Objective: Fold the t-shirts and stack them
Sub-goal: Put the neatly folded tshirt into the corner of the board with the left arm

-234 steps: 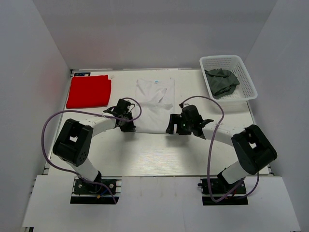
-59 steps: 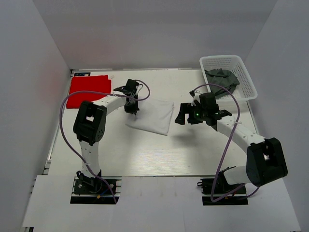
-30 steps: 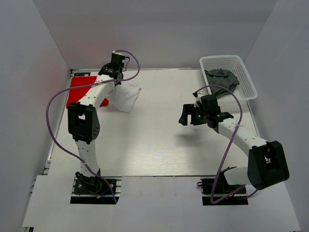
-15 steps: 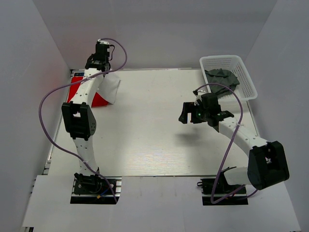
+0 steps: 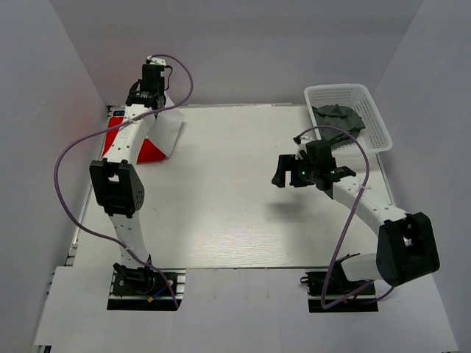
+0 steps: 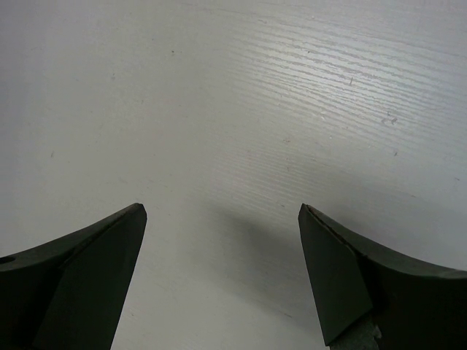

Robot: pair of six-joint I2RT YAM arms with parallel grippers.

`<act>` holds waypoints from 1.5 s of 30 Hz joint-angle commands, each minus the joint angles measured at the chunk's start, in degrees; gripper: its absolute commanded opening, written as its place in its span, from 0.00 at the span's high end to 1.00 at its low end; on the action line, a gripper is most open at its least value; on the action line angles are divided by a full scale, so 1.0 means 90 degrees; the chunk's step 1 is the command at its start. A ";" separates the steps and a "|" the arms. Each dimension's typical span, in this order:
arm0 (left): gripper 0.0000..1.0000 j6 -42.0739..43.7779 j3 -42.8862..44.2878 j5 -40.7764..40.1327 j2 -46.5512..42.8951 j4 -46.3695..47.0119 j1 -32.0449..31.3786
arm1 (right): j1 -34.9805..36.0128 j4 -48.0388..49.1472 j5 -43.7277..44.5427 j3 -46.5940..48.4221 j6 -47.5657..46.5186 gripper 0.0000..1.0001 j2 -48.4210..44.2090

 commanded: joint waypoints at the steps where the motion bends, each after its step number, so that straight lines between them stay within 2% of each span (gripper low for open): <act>1: 1.00 0.0032 -0.0037 0.0126 -0.0661 0.0289 0.0050 | -0.0011 -0.0052 -0.0052 0.0379 0.0046 0.09 0.0156; 6: 1.00 -0.0046 -0.0507 -0.0273 -0.0720 0.0640 0.0177 | -0.0021 -0.0150 -0.0071 0.0593 0.0076 0.09 0.0351; 13: 1.00 -0.0261 -0.0517 -0.0595 -0.0398 0.0796 0.0655 | -0.0011 -0.0286 -0.0100 0.0895 0.0154 0.09 0.0663; 25: 1.00 -0.0203 -0.0586 -0.0381 0.0422 0.1041 0.1222 | -0.0030 -0.0540 -0.0022 0.1355 0.0320 0.09 0.1220; 27: 0.93 -0.0290 -0.0314 -0.0594 0.0754 0.0944 0.1290 | -0.0001 -0.0570 -0.0051 0.1463 0.0339 0.09 0.1328; 28: 0.85 -0.0291 -0.0196 -0.0770 0.0871 0.0876 0.1358 | -0.0001 -0.0599 -0.0080 0.1502 0.0349 0.09 0.1367; 29: 0.70 -0.0378 -0.0050 -0.0965 0.0998 0.0808 0.1359 | -0.0001 -0.0638 -0.0090 0.1541 0.0359 0.09 0.1396; 30: 0.53 -0.0436 0.0338 -0.1238 0.1279 0.0498 0.1427 | -0.0001 -0.0696 -0.0100 0.1580 0.0349 0.09 0.1425; 31: 0.04 -0.0572 0.0593 -0.1472 0.1417 0.0233 0.1427 | -0.0011 -0.0716 -0.0091 0.1590 0.0359 0.09 0.1406; 33: 0.00 -0.0943 0.1169 -0.1806 0.1604 -0.0342 0.1486 | -0.0011 -0.0765 -0.0003 0.1580 0.0379 0.09 0.1348; 38: 0.00 -0.1257 0.0851 -0.1271 0.1098 -0.0287 0.1554 | 0.0008 -0.0668 0.0183 0.1512 0.0388 0.09 0.1065; 43: 0.00 -0.1548 0.0118 -0.0373 0.0121 -0.0227 0.1427 | -0.0011 -0.0084 -0.0051 0.0986 0.0476 0.09 0.0558; 45: 0.00 -0.1929 -0.0096 0.0709 -0.0171 -0.0413 0.1369 | -0.0011 0.0054 -0.0110 0.0751 0.0505 0.09 0.0342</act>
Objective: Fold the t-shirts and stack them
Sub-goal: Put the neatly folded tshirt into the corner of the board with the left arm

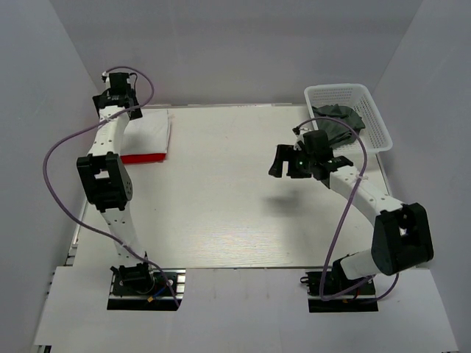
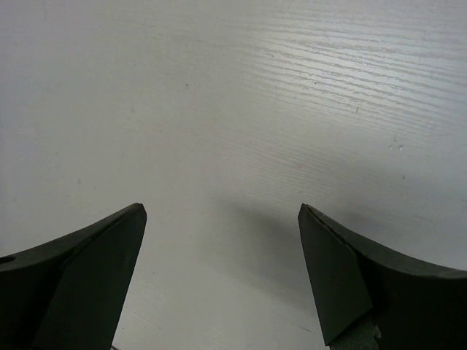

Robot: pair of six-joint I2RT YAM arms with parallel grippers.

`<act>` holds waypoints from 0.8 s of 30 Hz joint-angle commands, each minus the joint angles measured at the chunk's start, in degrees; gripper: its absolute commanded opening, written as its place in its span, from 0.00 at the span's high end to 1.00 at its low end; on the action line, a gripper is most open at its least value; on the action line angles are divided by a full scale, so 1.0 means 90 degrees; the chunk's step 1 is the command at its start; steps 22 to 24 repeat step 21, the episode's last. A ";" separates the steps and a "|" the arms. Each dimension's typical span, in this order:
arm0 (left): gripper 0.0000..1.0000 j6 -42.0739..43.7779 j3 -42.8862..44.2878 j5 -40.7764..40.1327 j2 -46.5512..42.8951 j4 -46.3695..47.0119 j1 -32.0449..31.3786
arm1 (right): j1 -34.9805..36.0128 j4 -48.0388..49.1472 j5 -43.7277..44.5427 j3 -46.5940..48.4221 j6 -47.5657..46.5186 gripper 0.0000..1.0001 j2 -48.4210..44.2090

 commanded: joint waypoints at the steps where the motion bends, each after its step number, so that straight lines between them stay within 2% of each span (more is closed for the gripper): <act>1: 0.00 -0.0716 -0.0342 0.1602 -0.1211 -0.0151 -0.0154 | -0.0020 0.0569 -0.0137 -0.0323 0.0134 0.09 -0.0491; 2: 0.00 -0.0988 -0.0885 0.2331 -0.1706 -0.0055 -0.0154 | -0.0011 0.0590 -0.0050 -0.0508 0.0153 0.09 -0.0695; 4: 0.00 -0.1254 -0.1765 0.3212 -0.2372 0.0402 -0.0231 | -0.0001 0.0658 0.0039 -0.0655 0.0241 0.09 -0.0842; 5: 0.00 -0.1438 -0.2910 0.4213 -0.3168 0.1179 -0.0232 | -0.0020 0.0707 0.0078 -0.0898 0.0280 0.09 -0.1095; 7: 0.00 -0.1508 -0.4224 0.5282 -0.4031 0.2245 -0.0301 | -0.0021 0.0882 0.0030 -0.1210 0.0358 0.09 -0.1417; 8: 0.00 -0.1702 -0.5362 0.5964 -0.4413 0.3044 -0.0301 | -0.0001 0.1115 0.0039 -0.1464 0.0407 0.09 -0.1622; 9: 0.00 -0.1801 -0.5827 0.6194 -0.5074 0.3313 -0.0368 | -0.0001 0.1166 0.0049 -0.1679 0.0465 0.09 -0.1856; 10: 0.00 -0.1879 -0.6489 0.6476 -0.5332 0.3441 -0.0369 | -0.0001 0.1253 0.0203 -0.1807 0.0650 0.09 -0.1965; 13: 0.00 -0.1938 -0.7100 0.6354 -0.6064 0.3424 -0.0369 | -0.0011 0.1488 0.0468 -0.2403 0.0895 0.09 -0.2570; 18: 0.00 -0.1860 -0.7219 0.5874 -0.6477 0.2974 -0.0369 | -0.0011 0.2463 0.0634 -0.3300 0.0954 0.09 -0.3517; 21: 0.00 -0.1783 -0.7219 0.5874 -0.6623 0.2915 -0.0369 | -0.0001 0.2971 0.0664 -0.3507 0.0896 0.09 -0.3772; 24: 0.00 -0.1783 -0.7219 0.5874 -0.6623 0.2915 -0.0369 | -0.0001 0.2971 0.0664 -0.3507 0.0896 0.09 -0.3772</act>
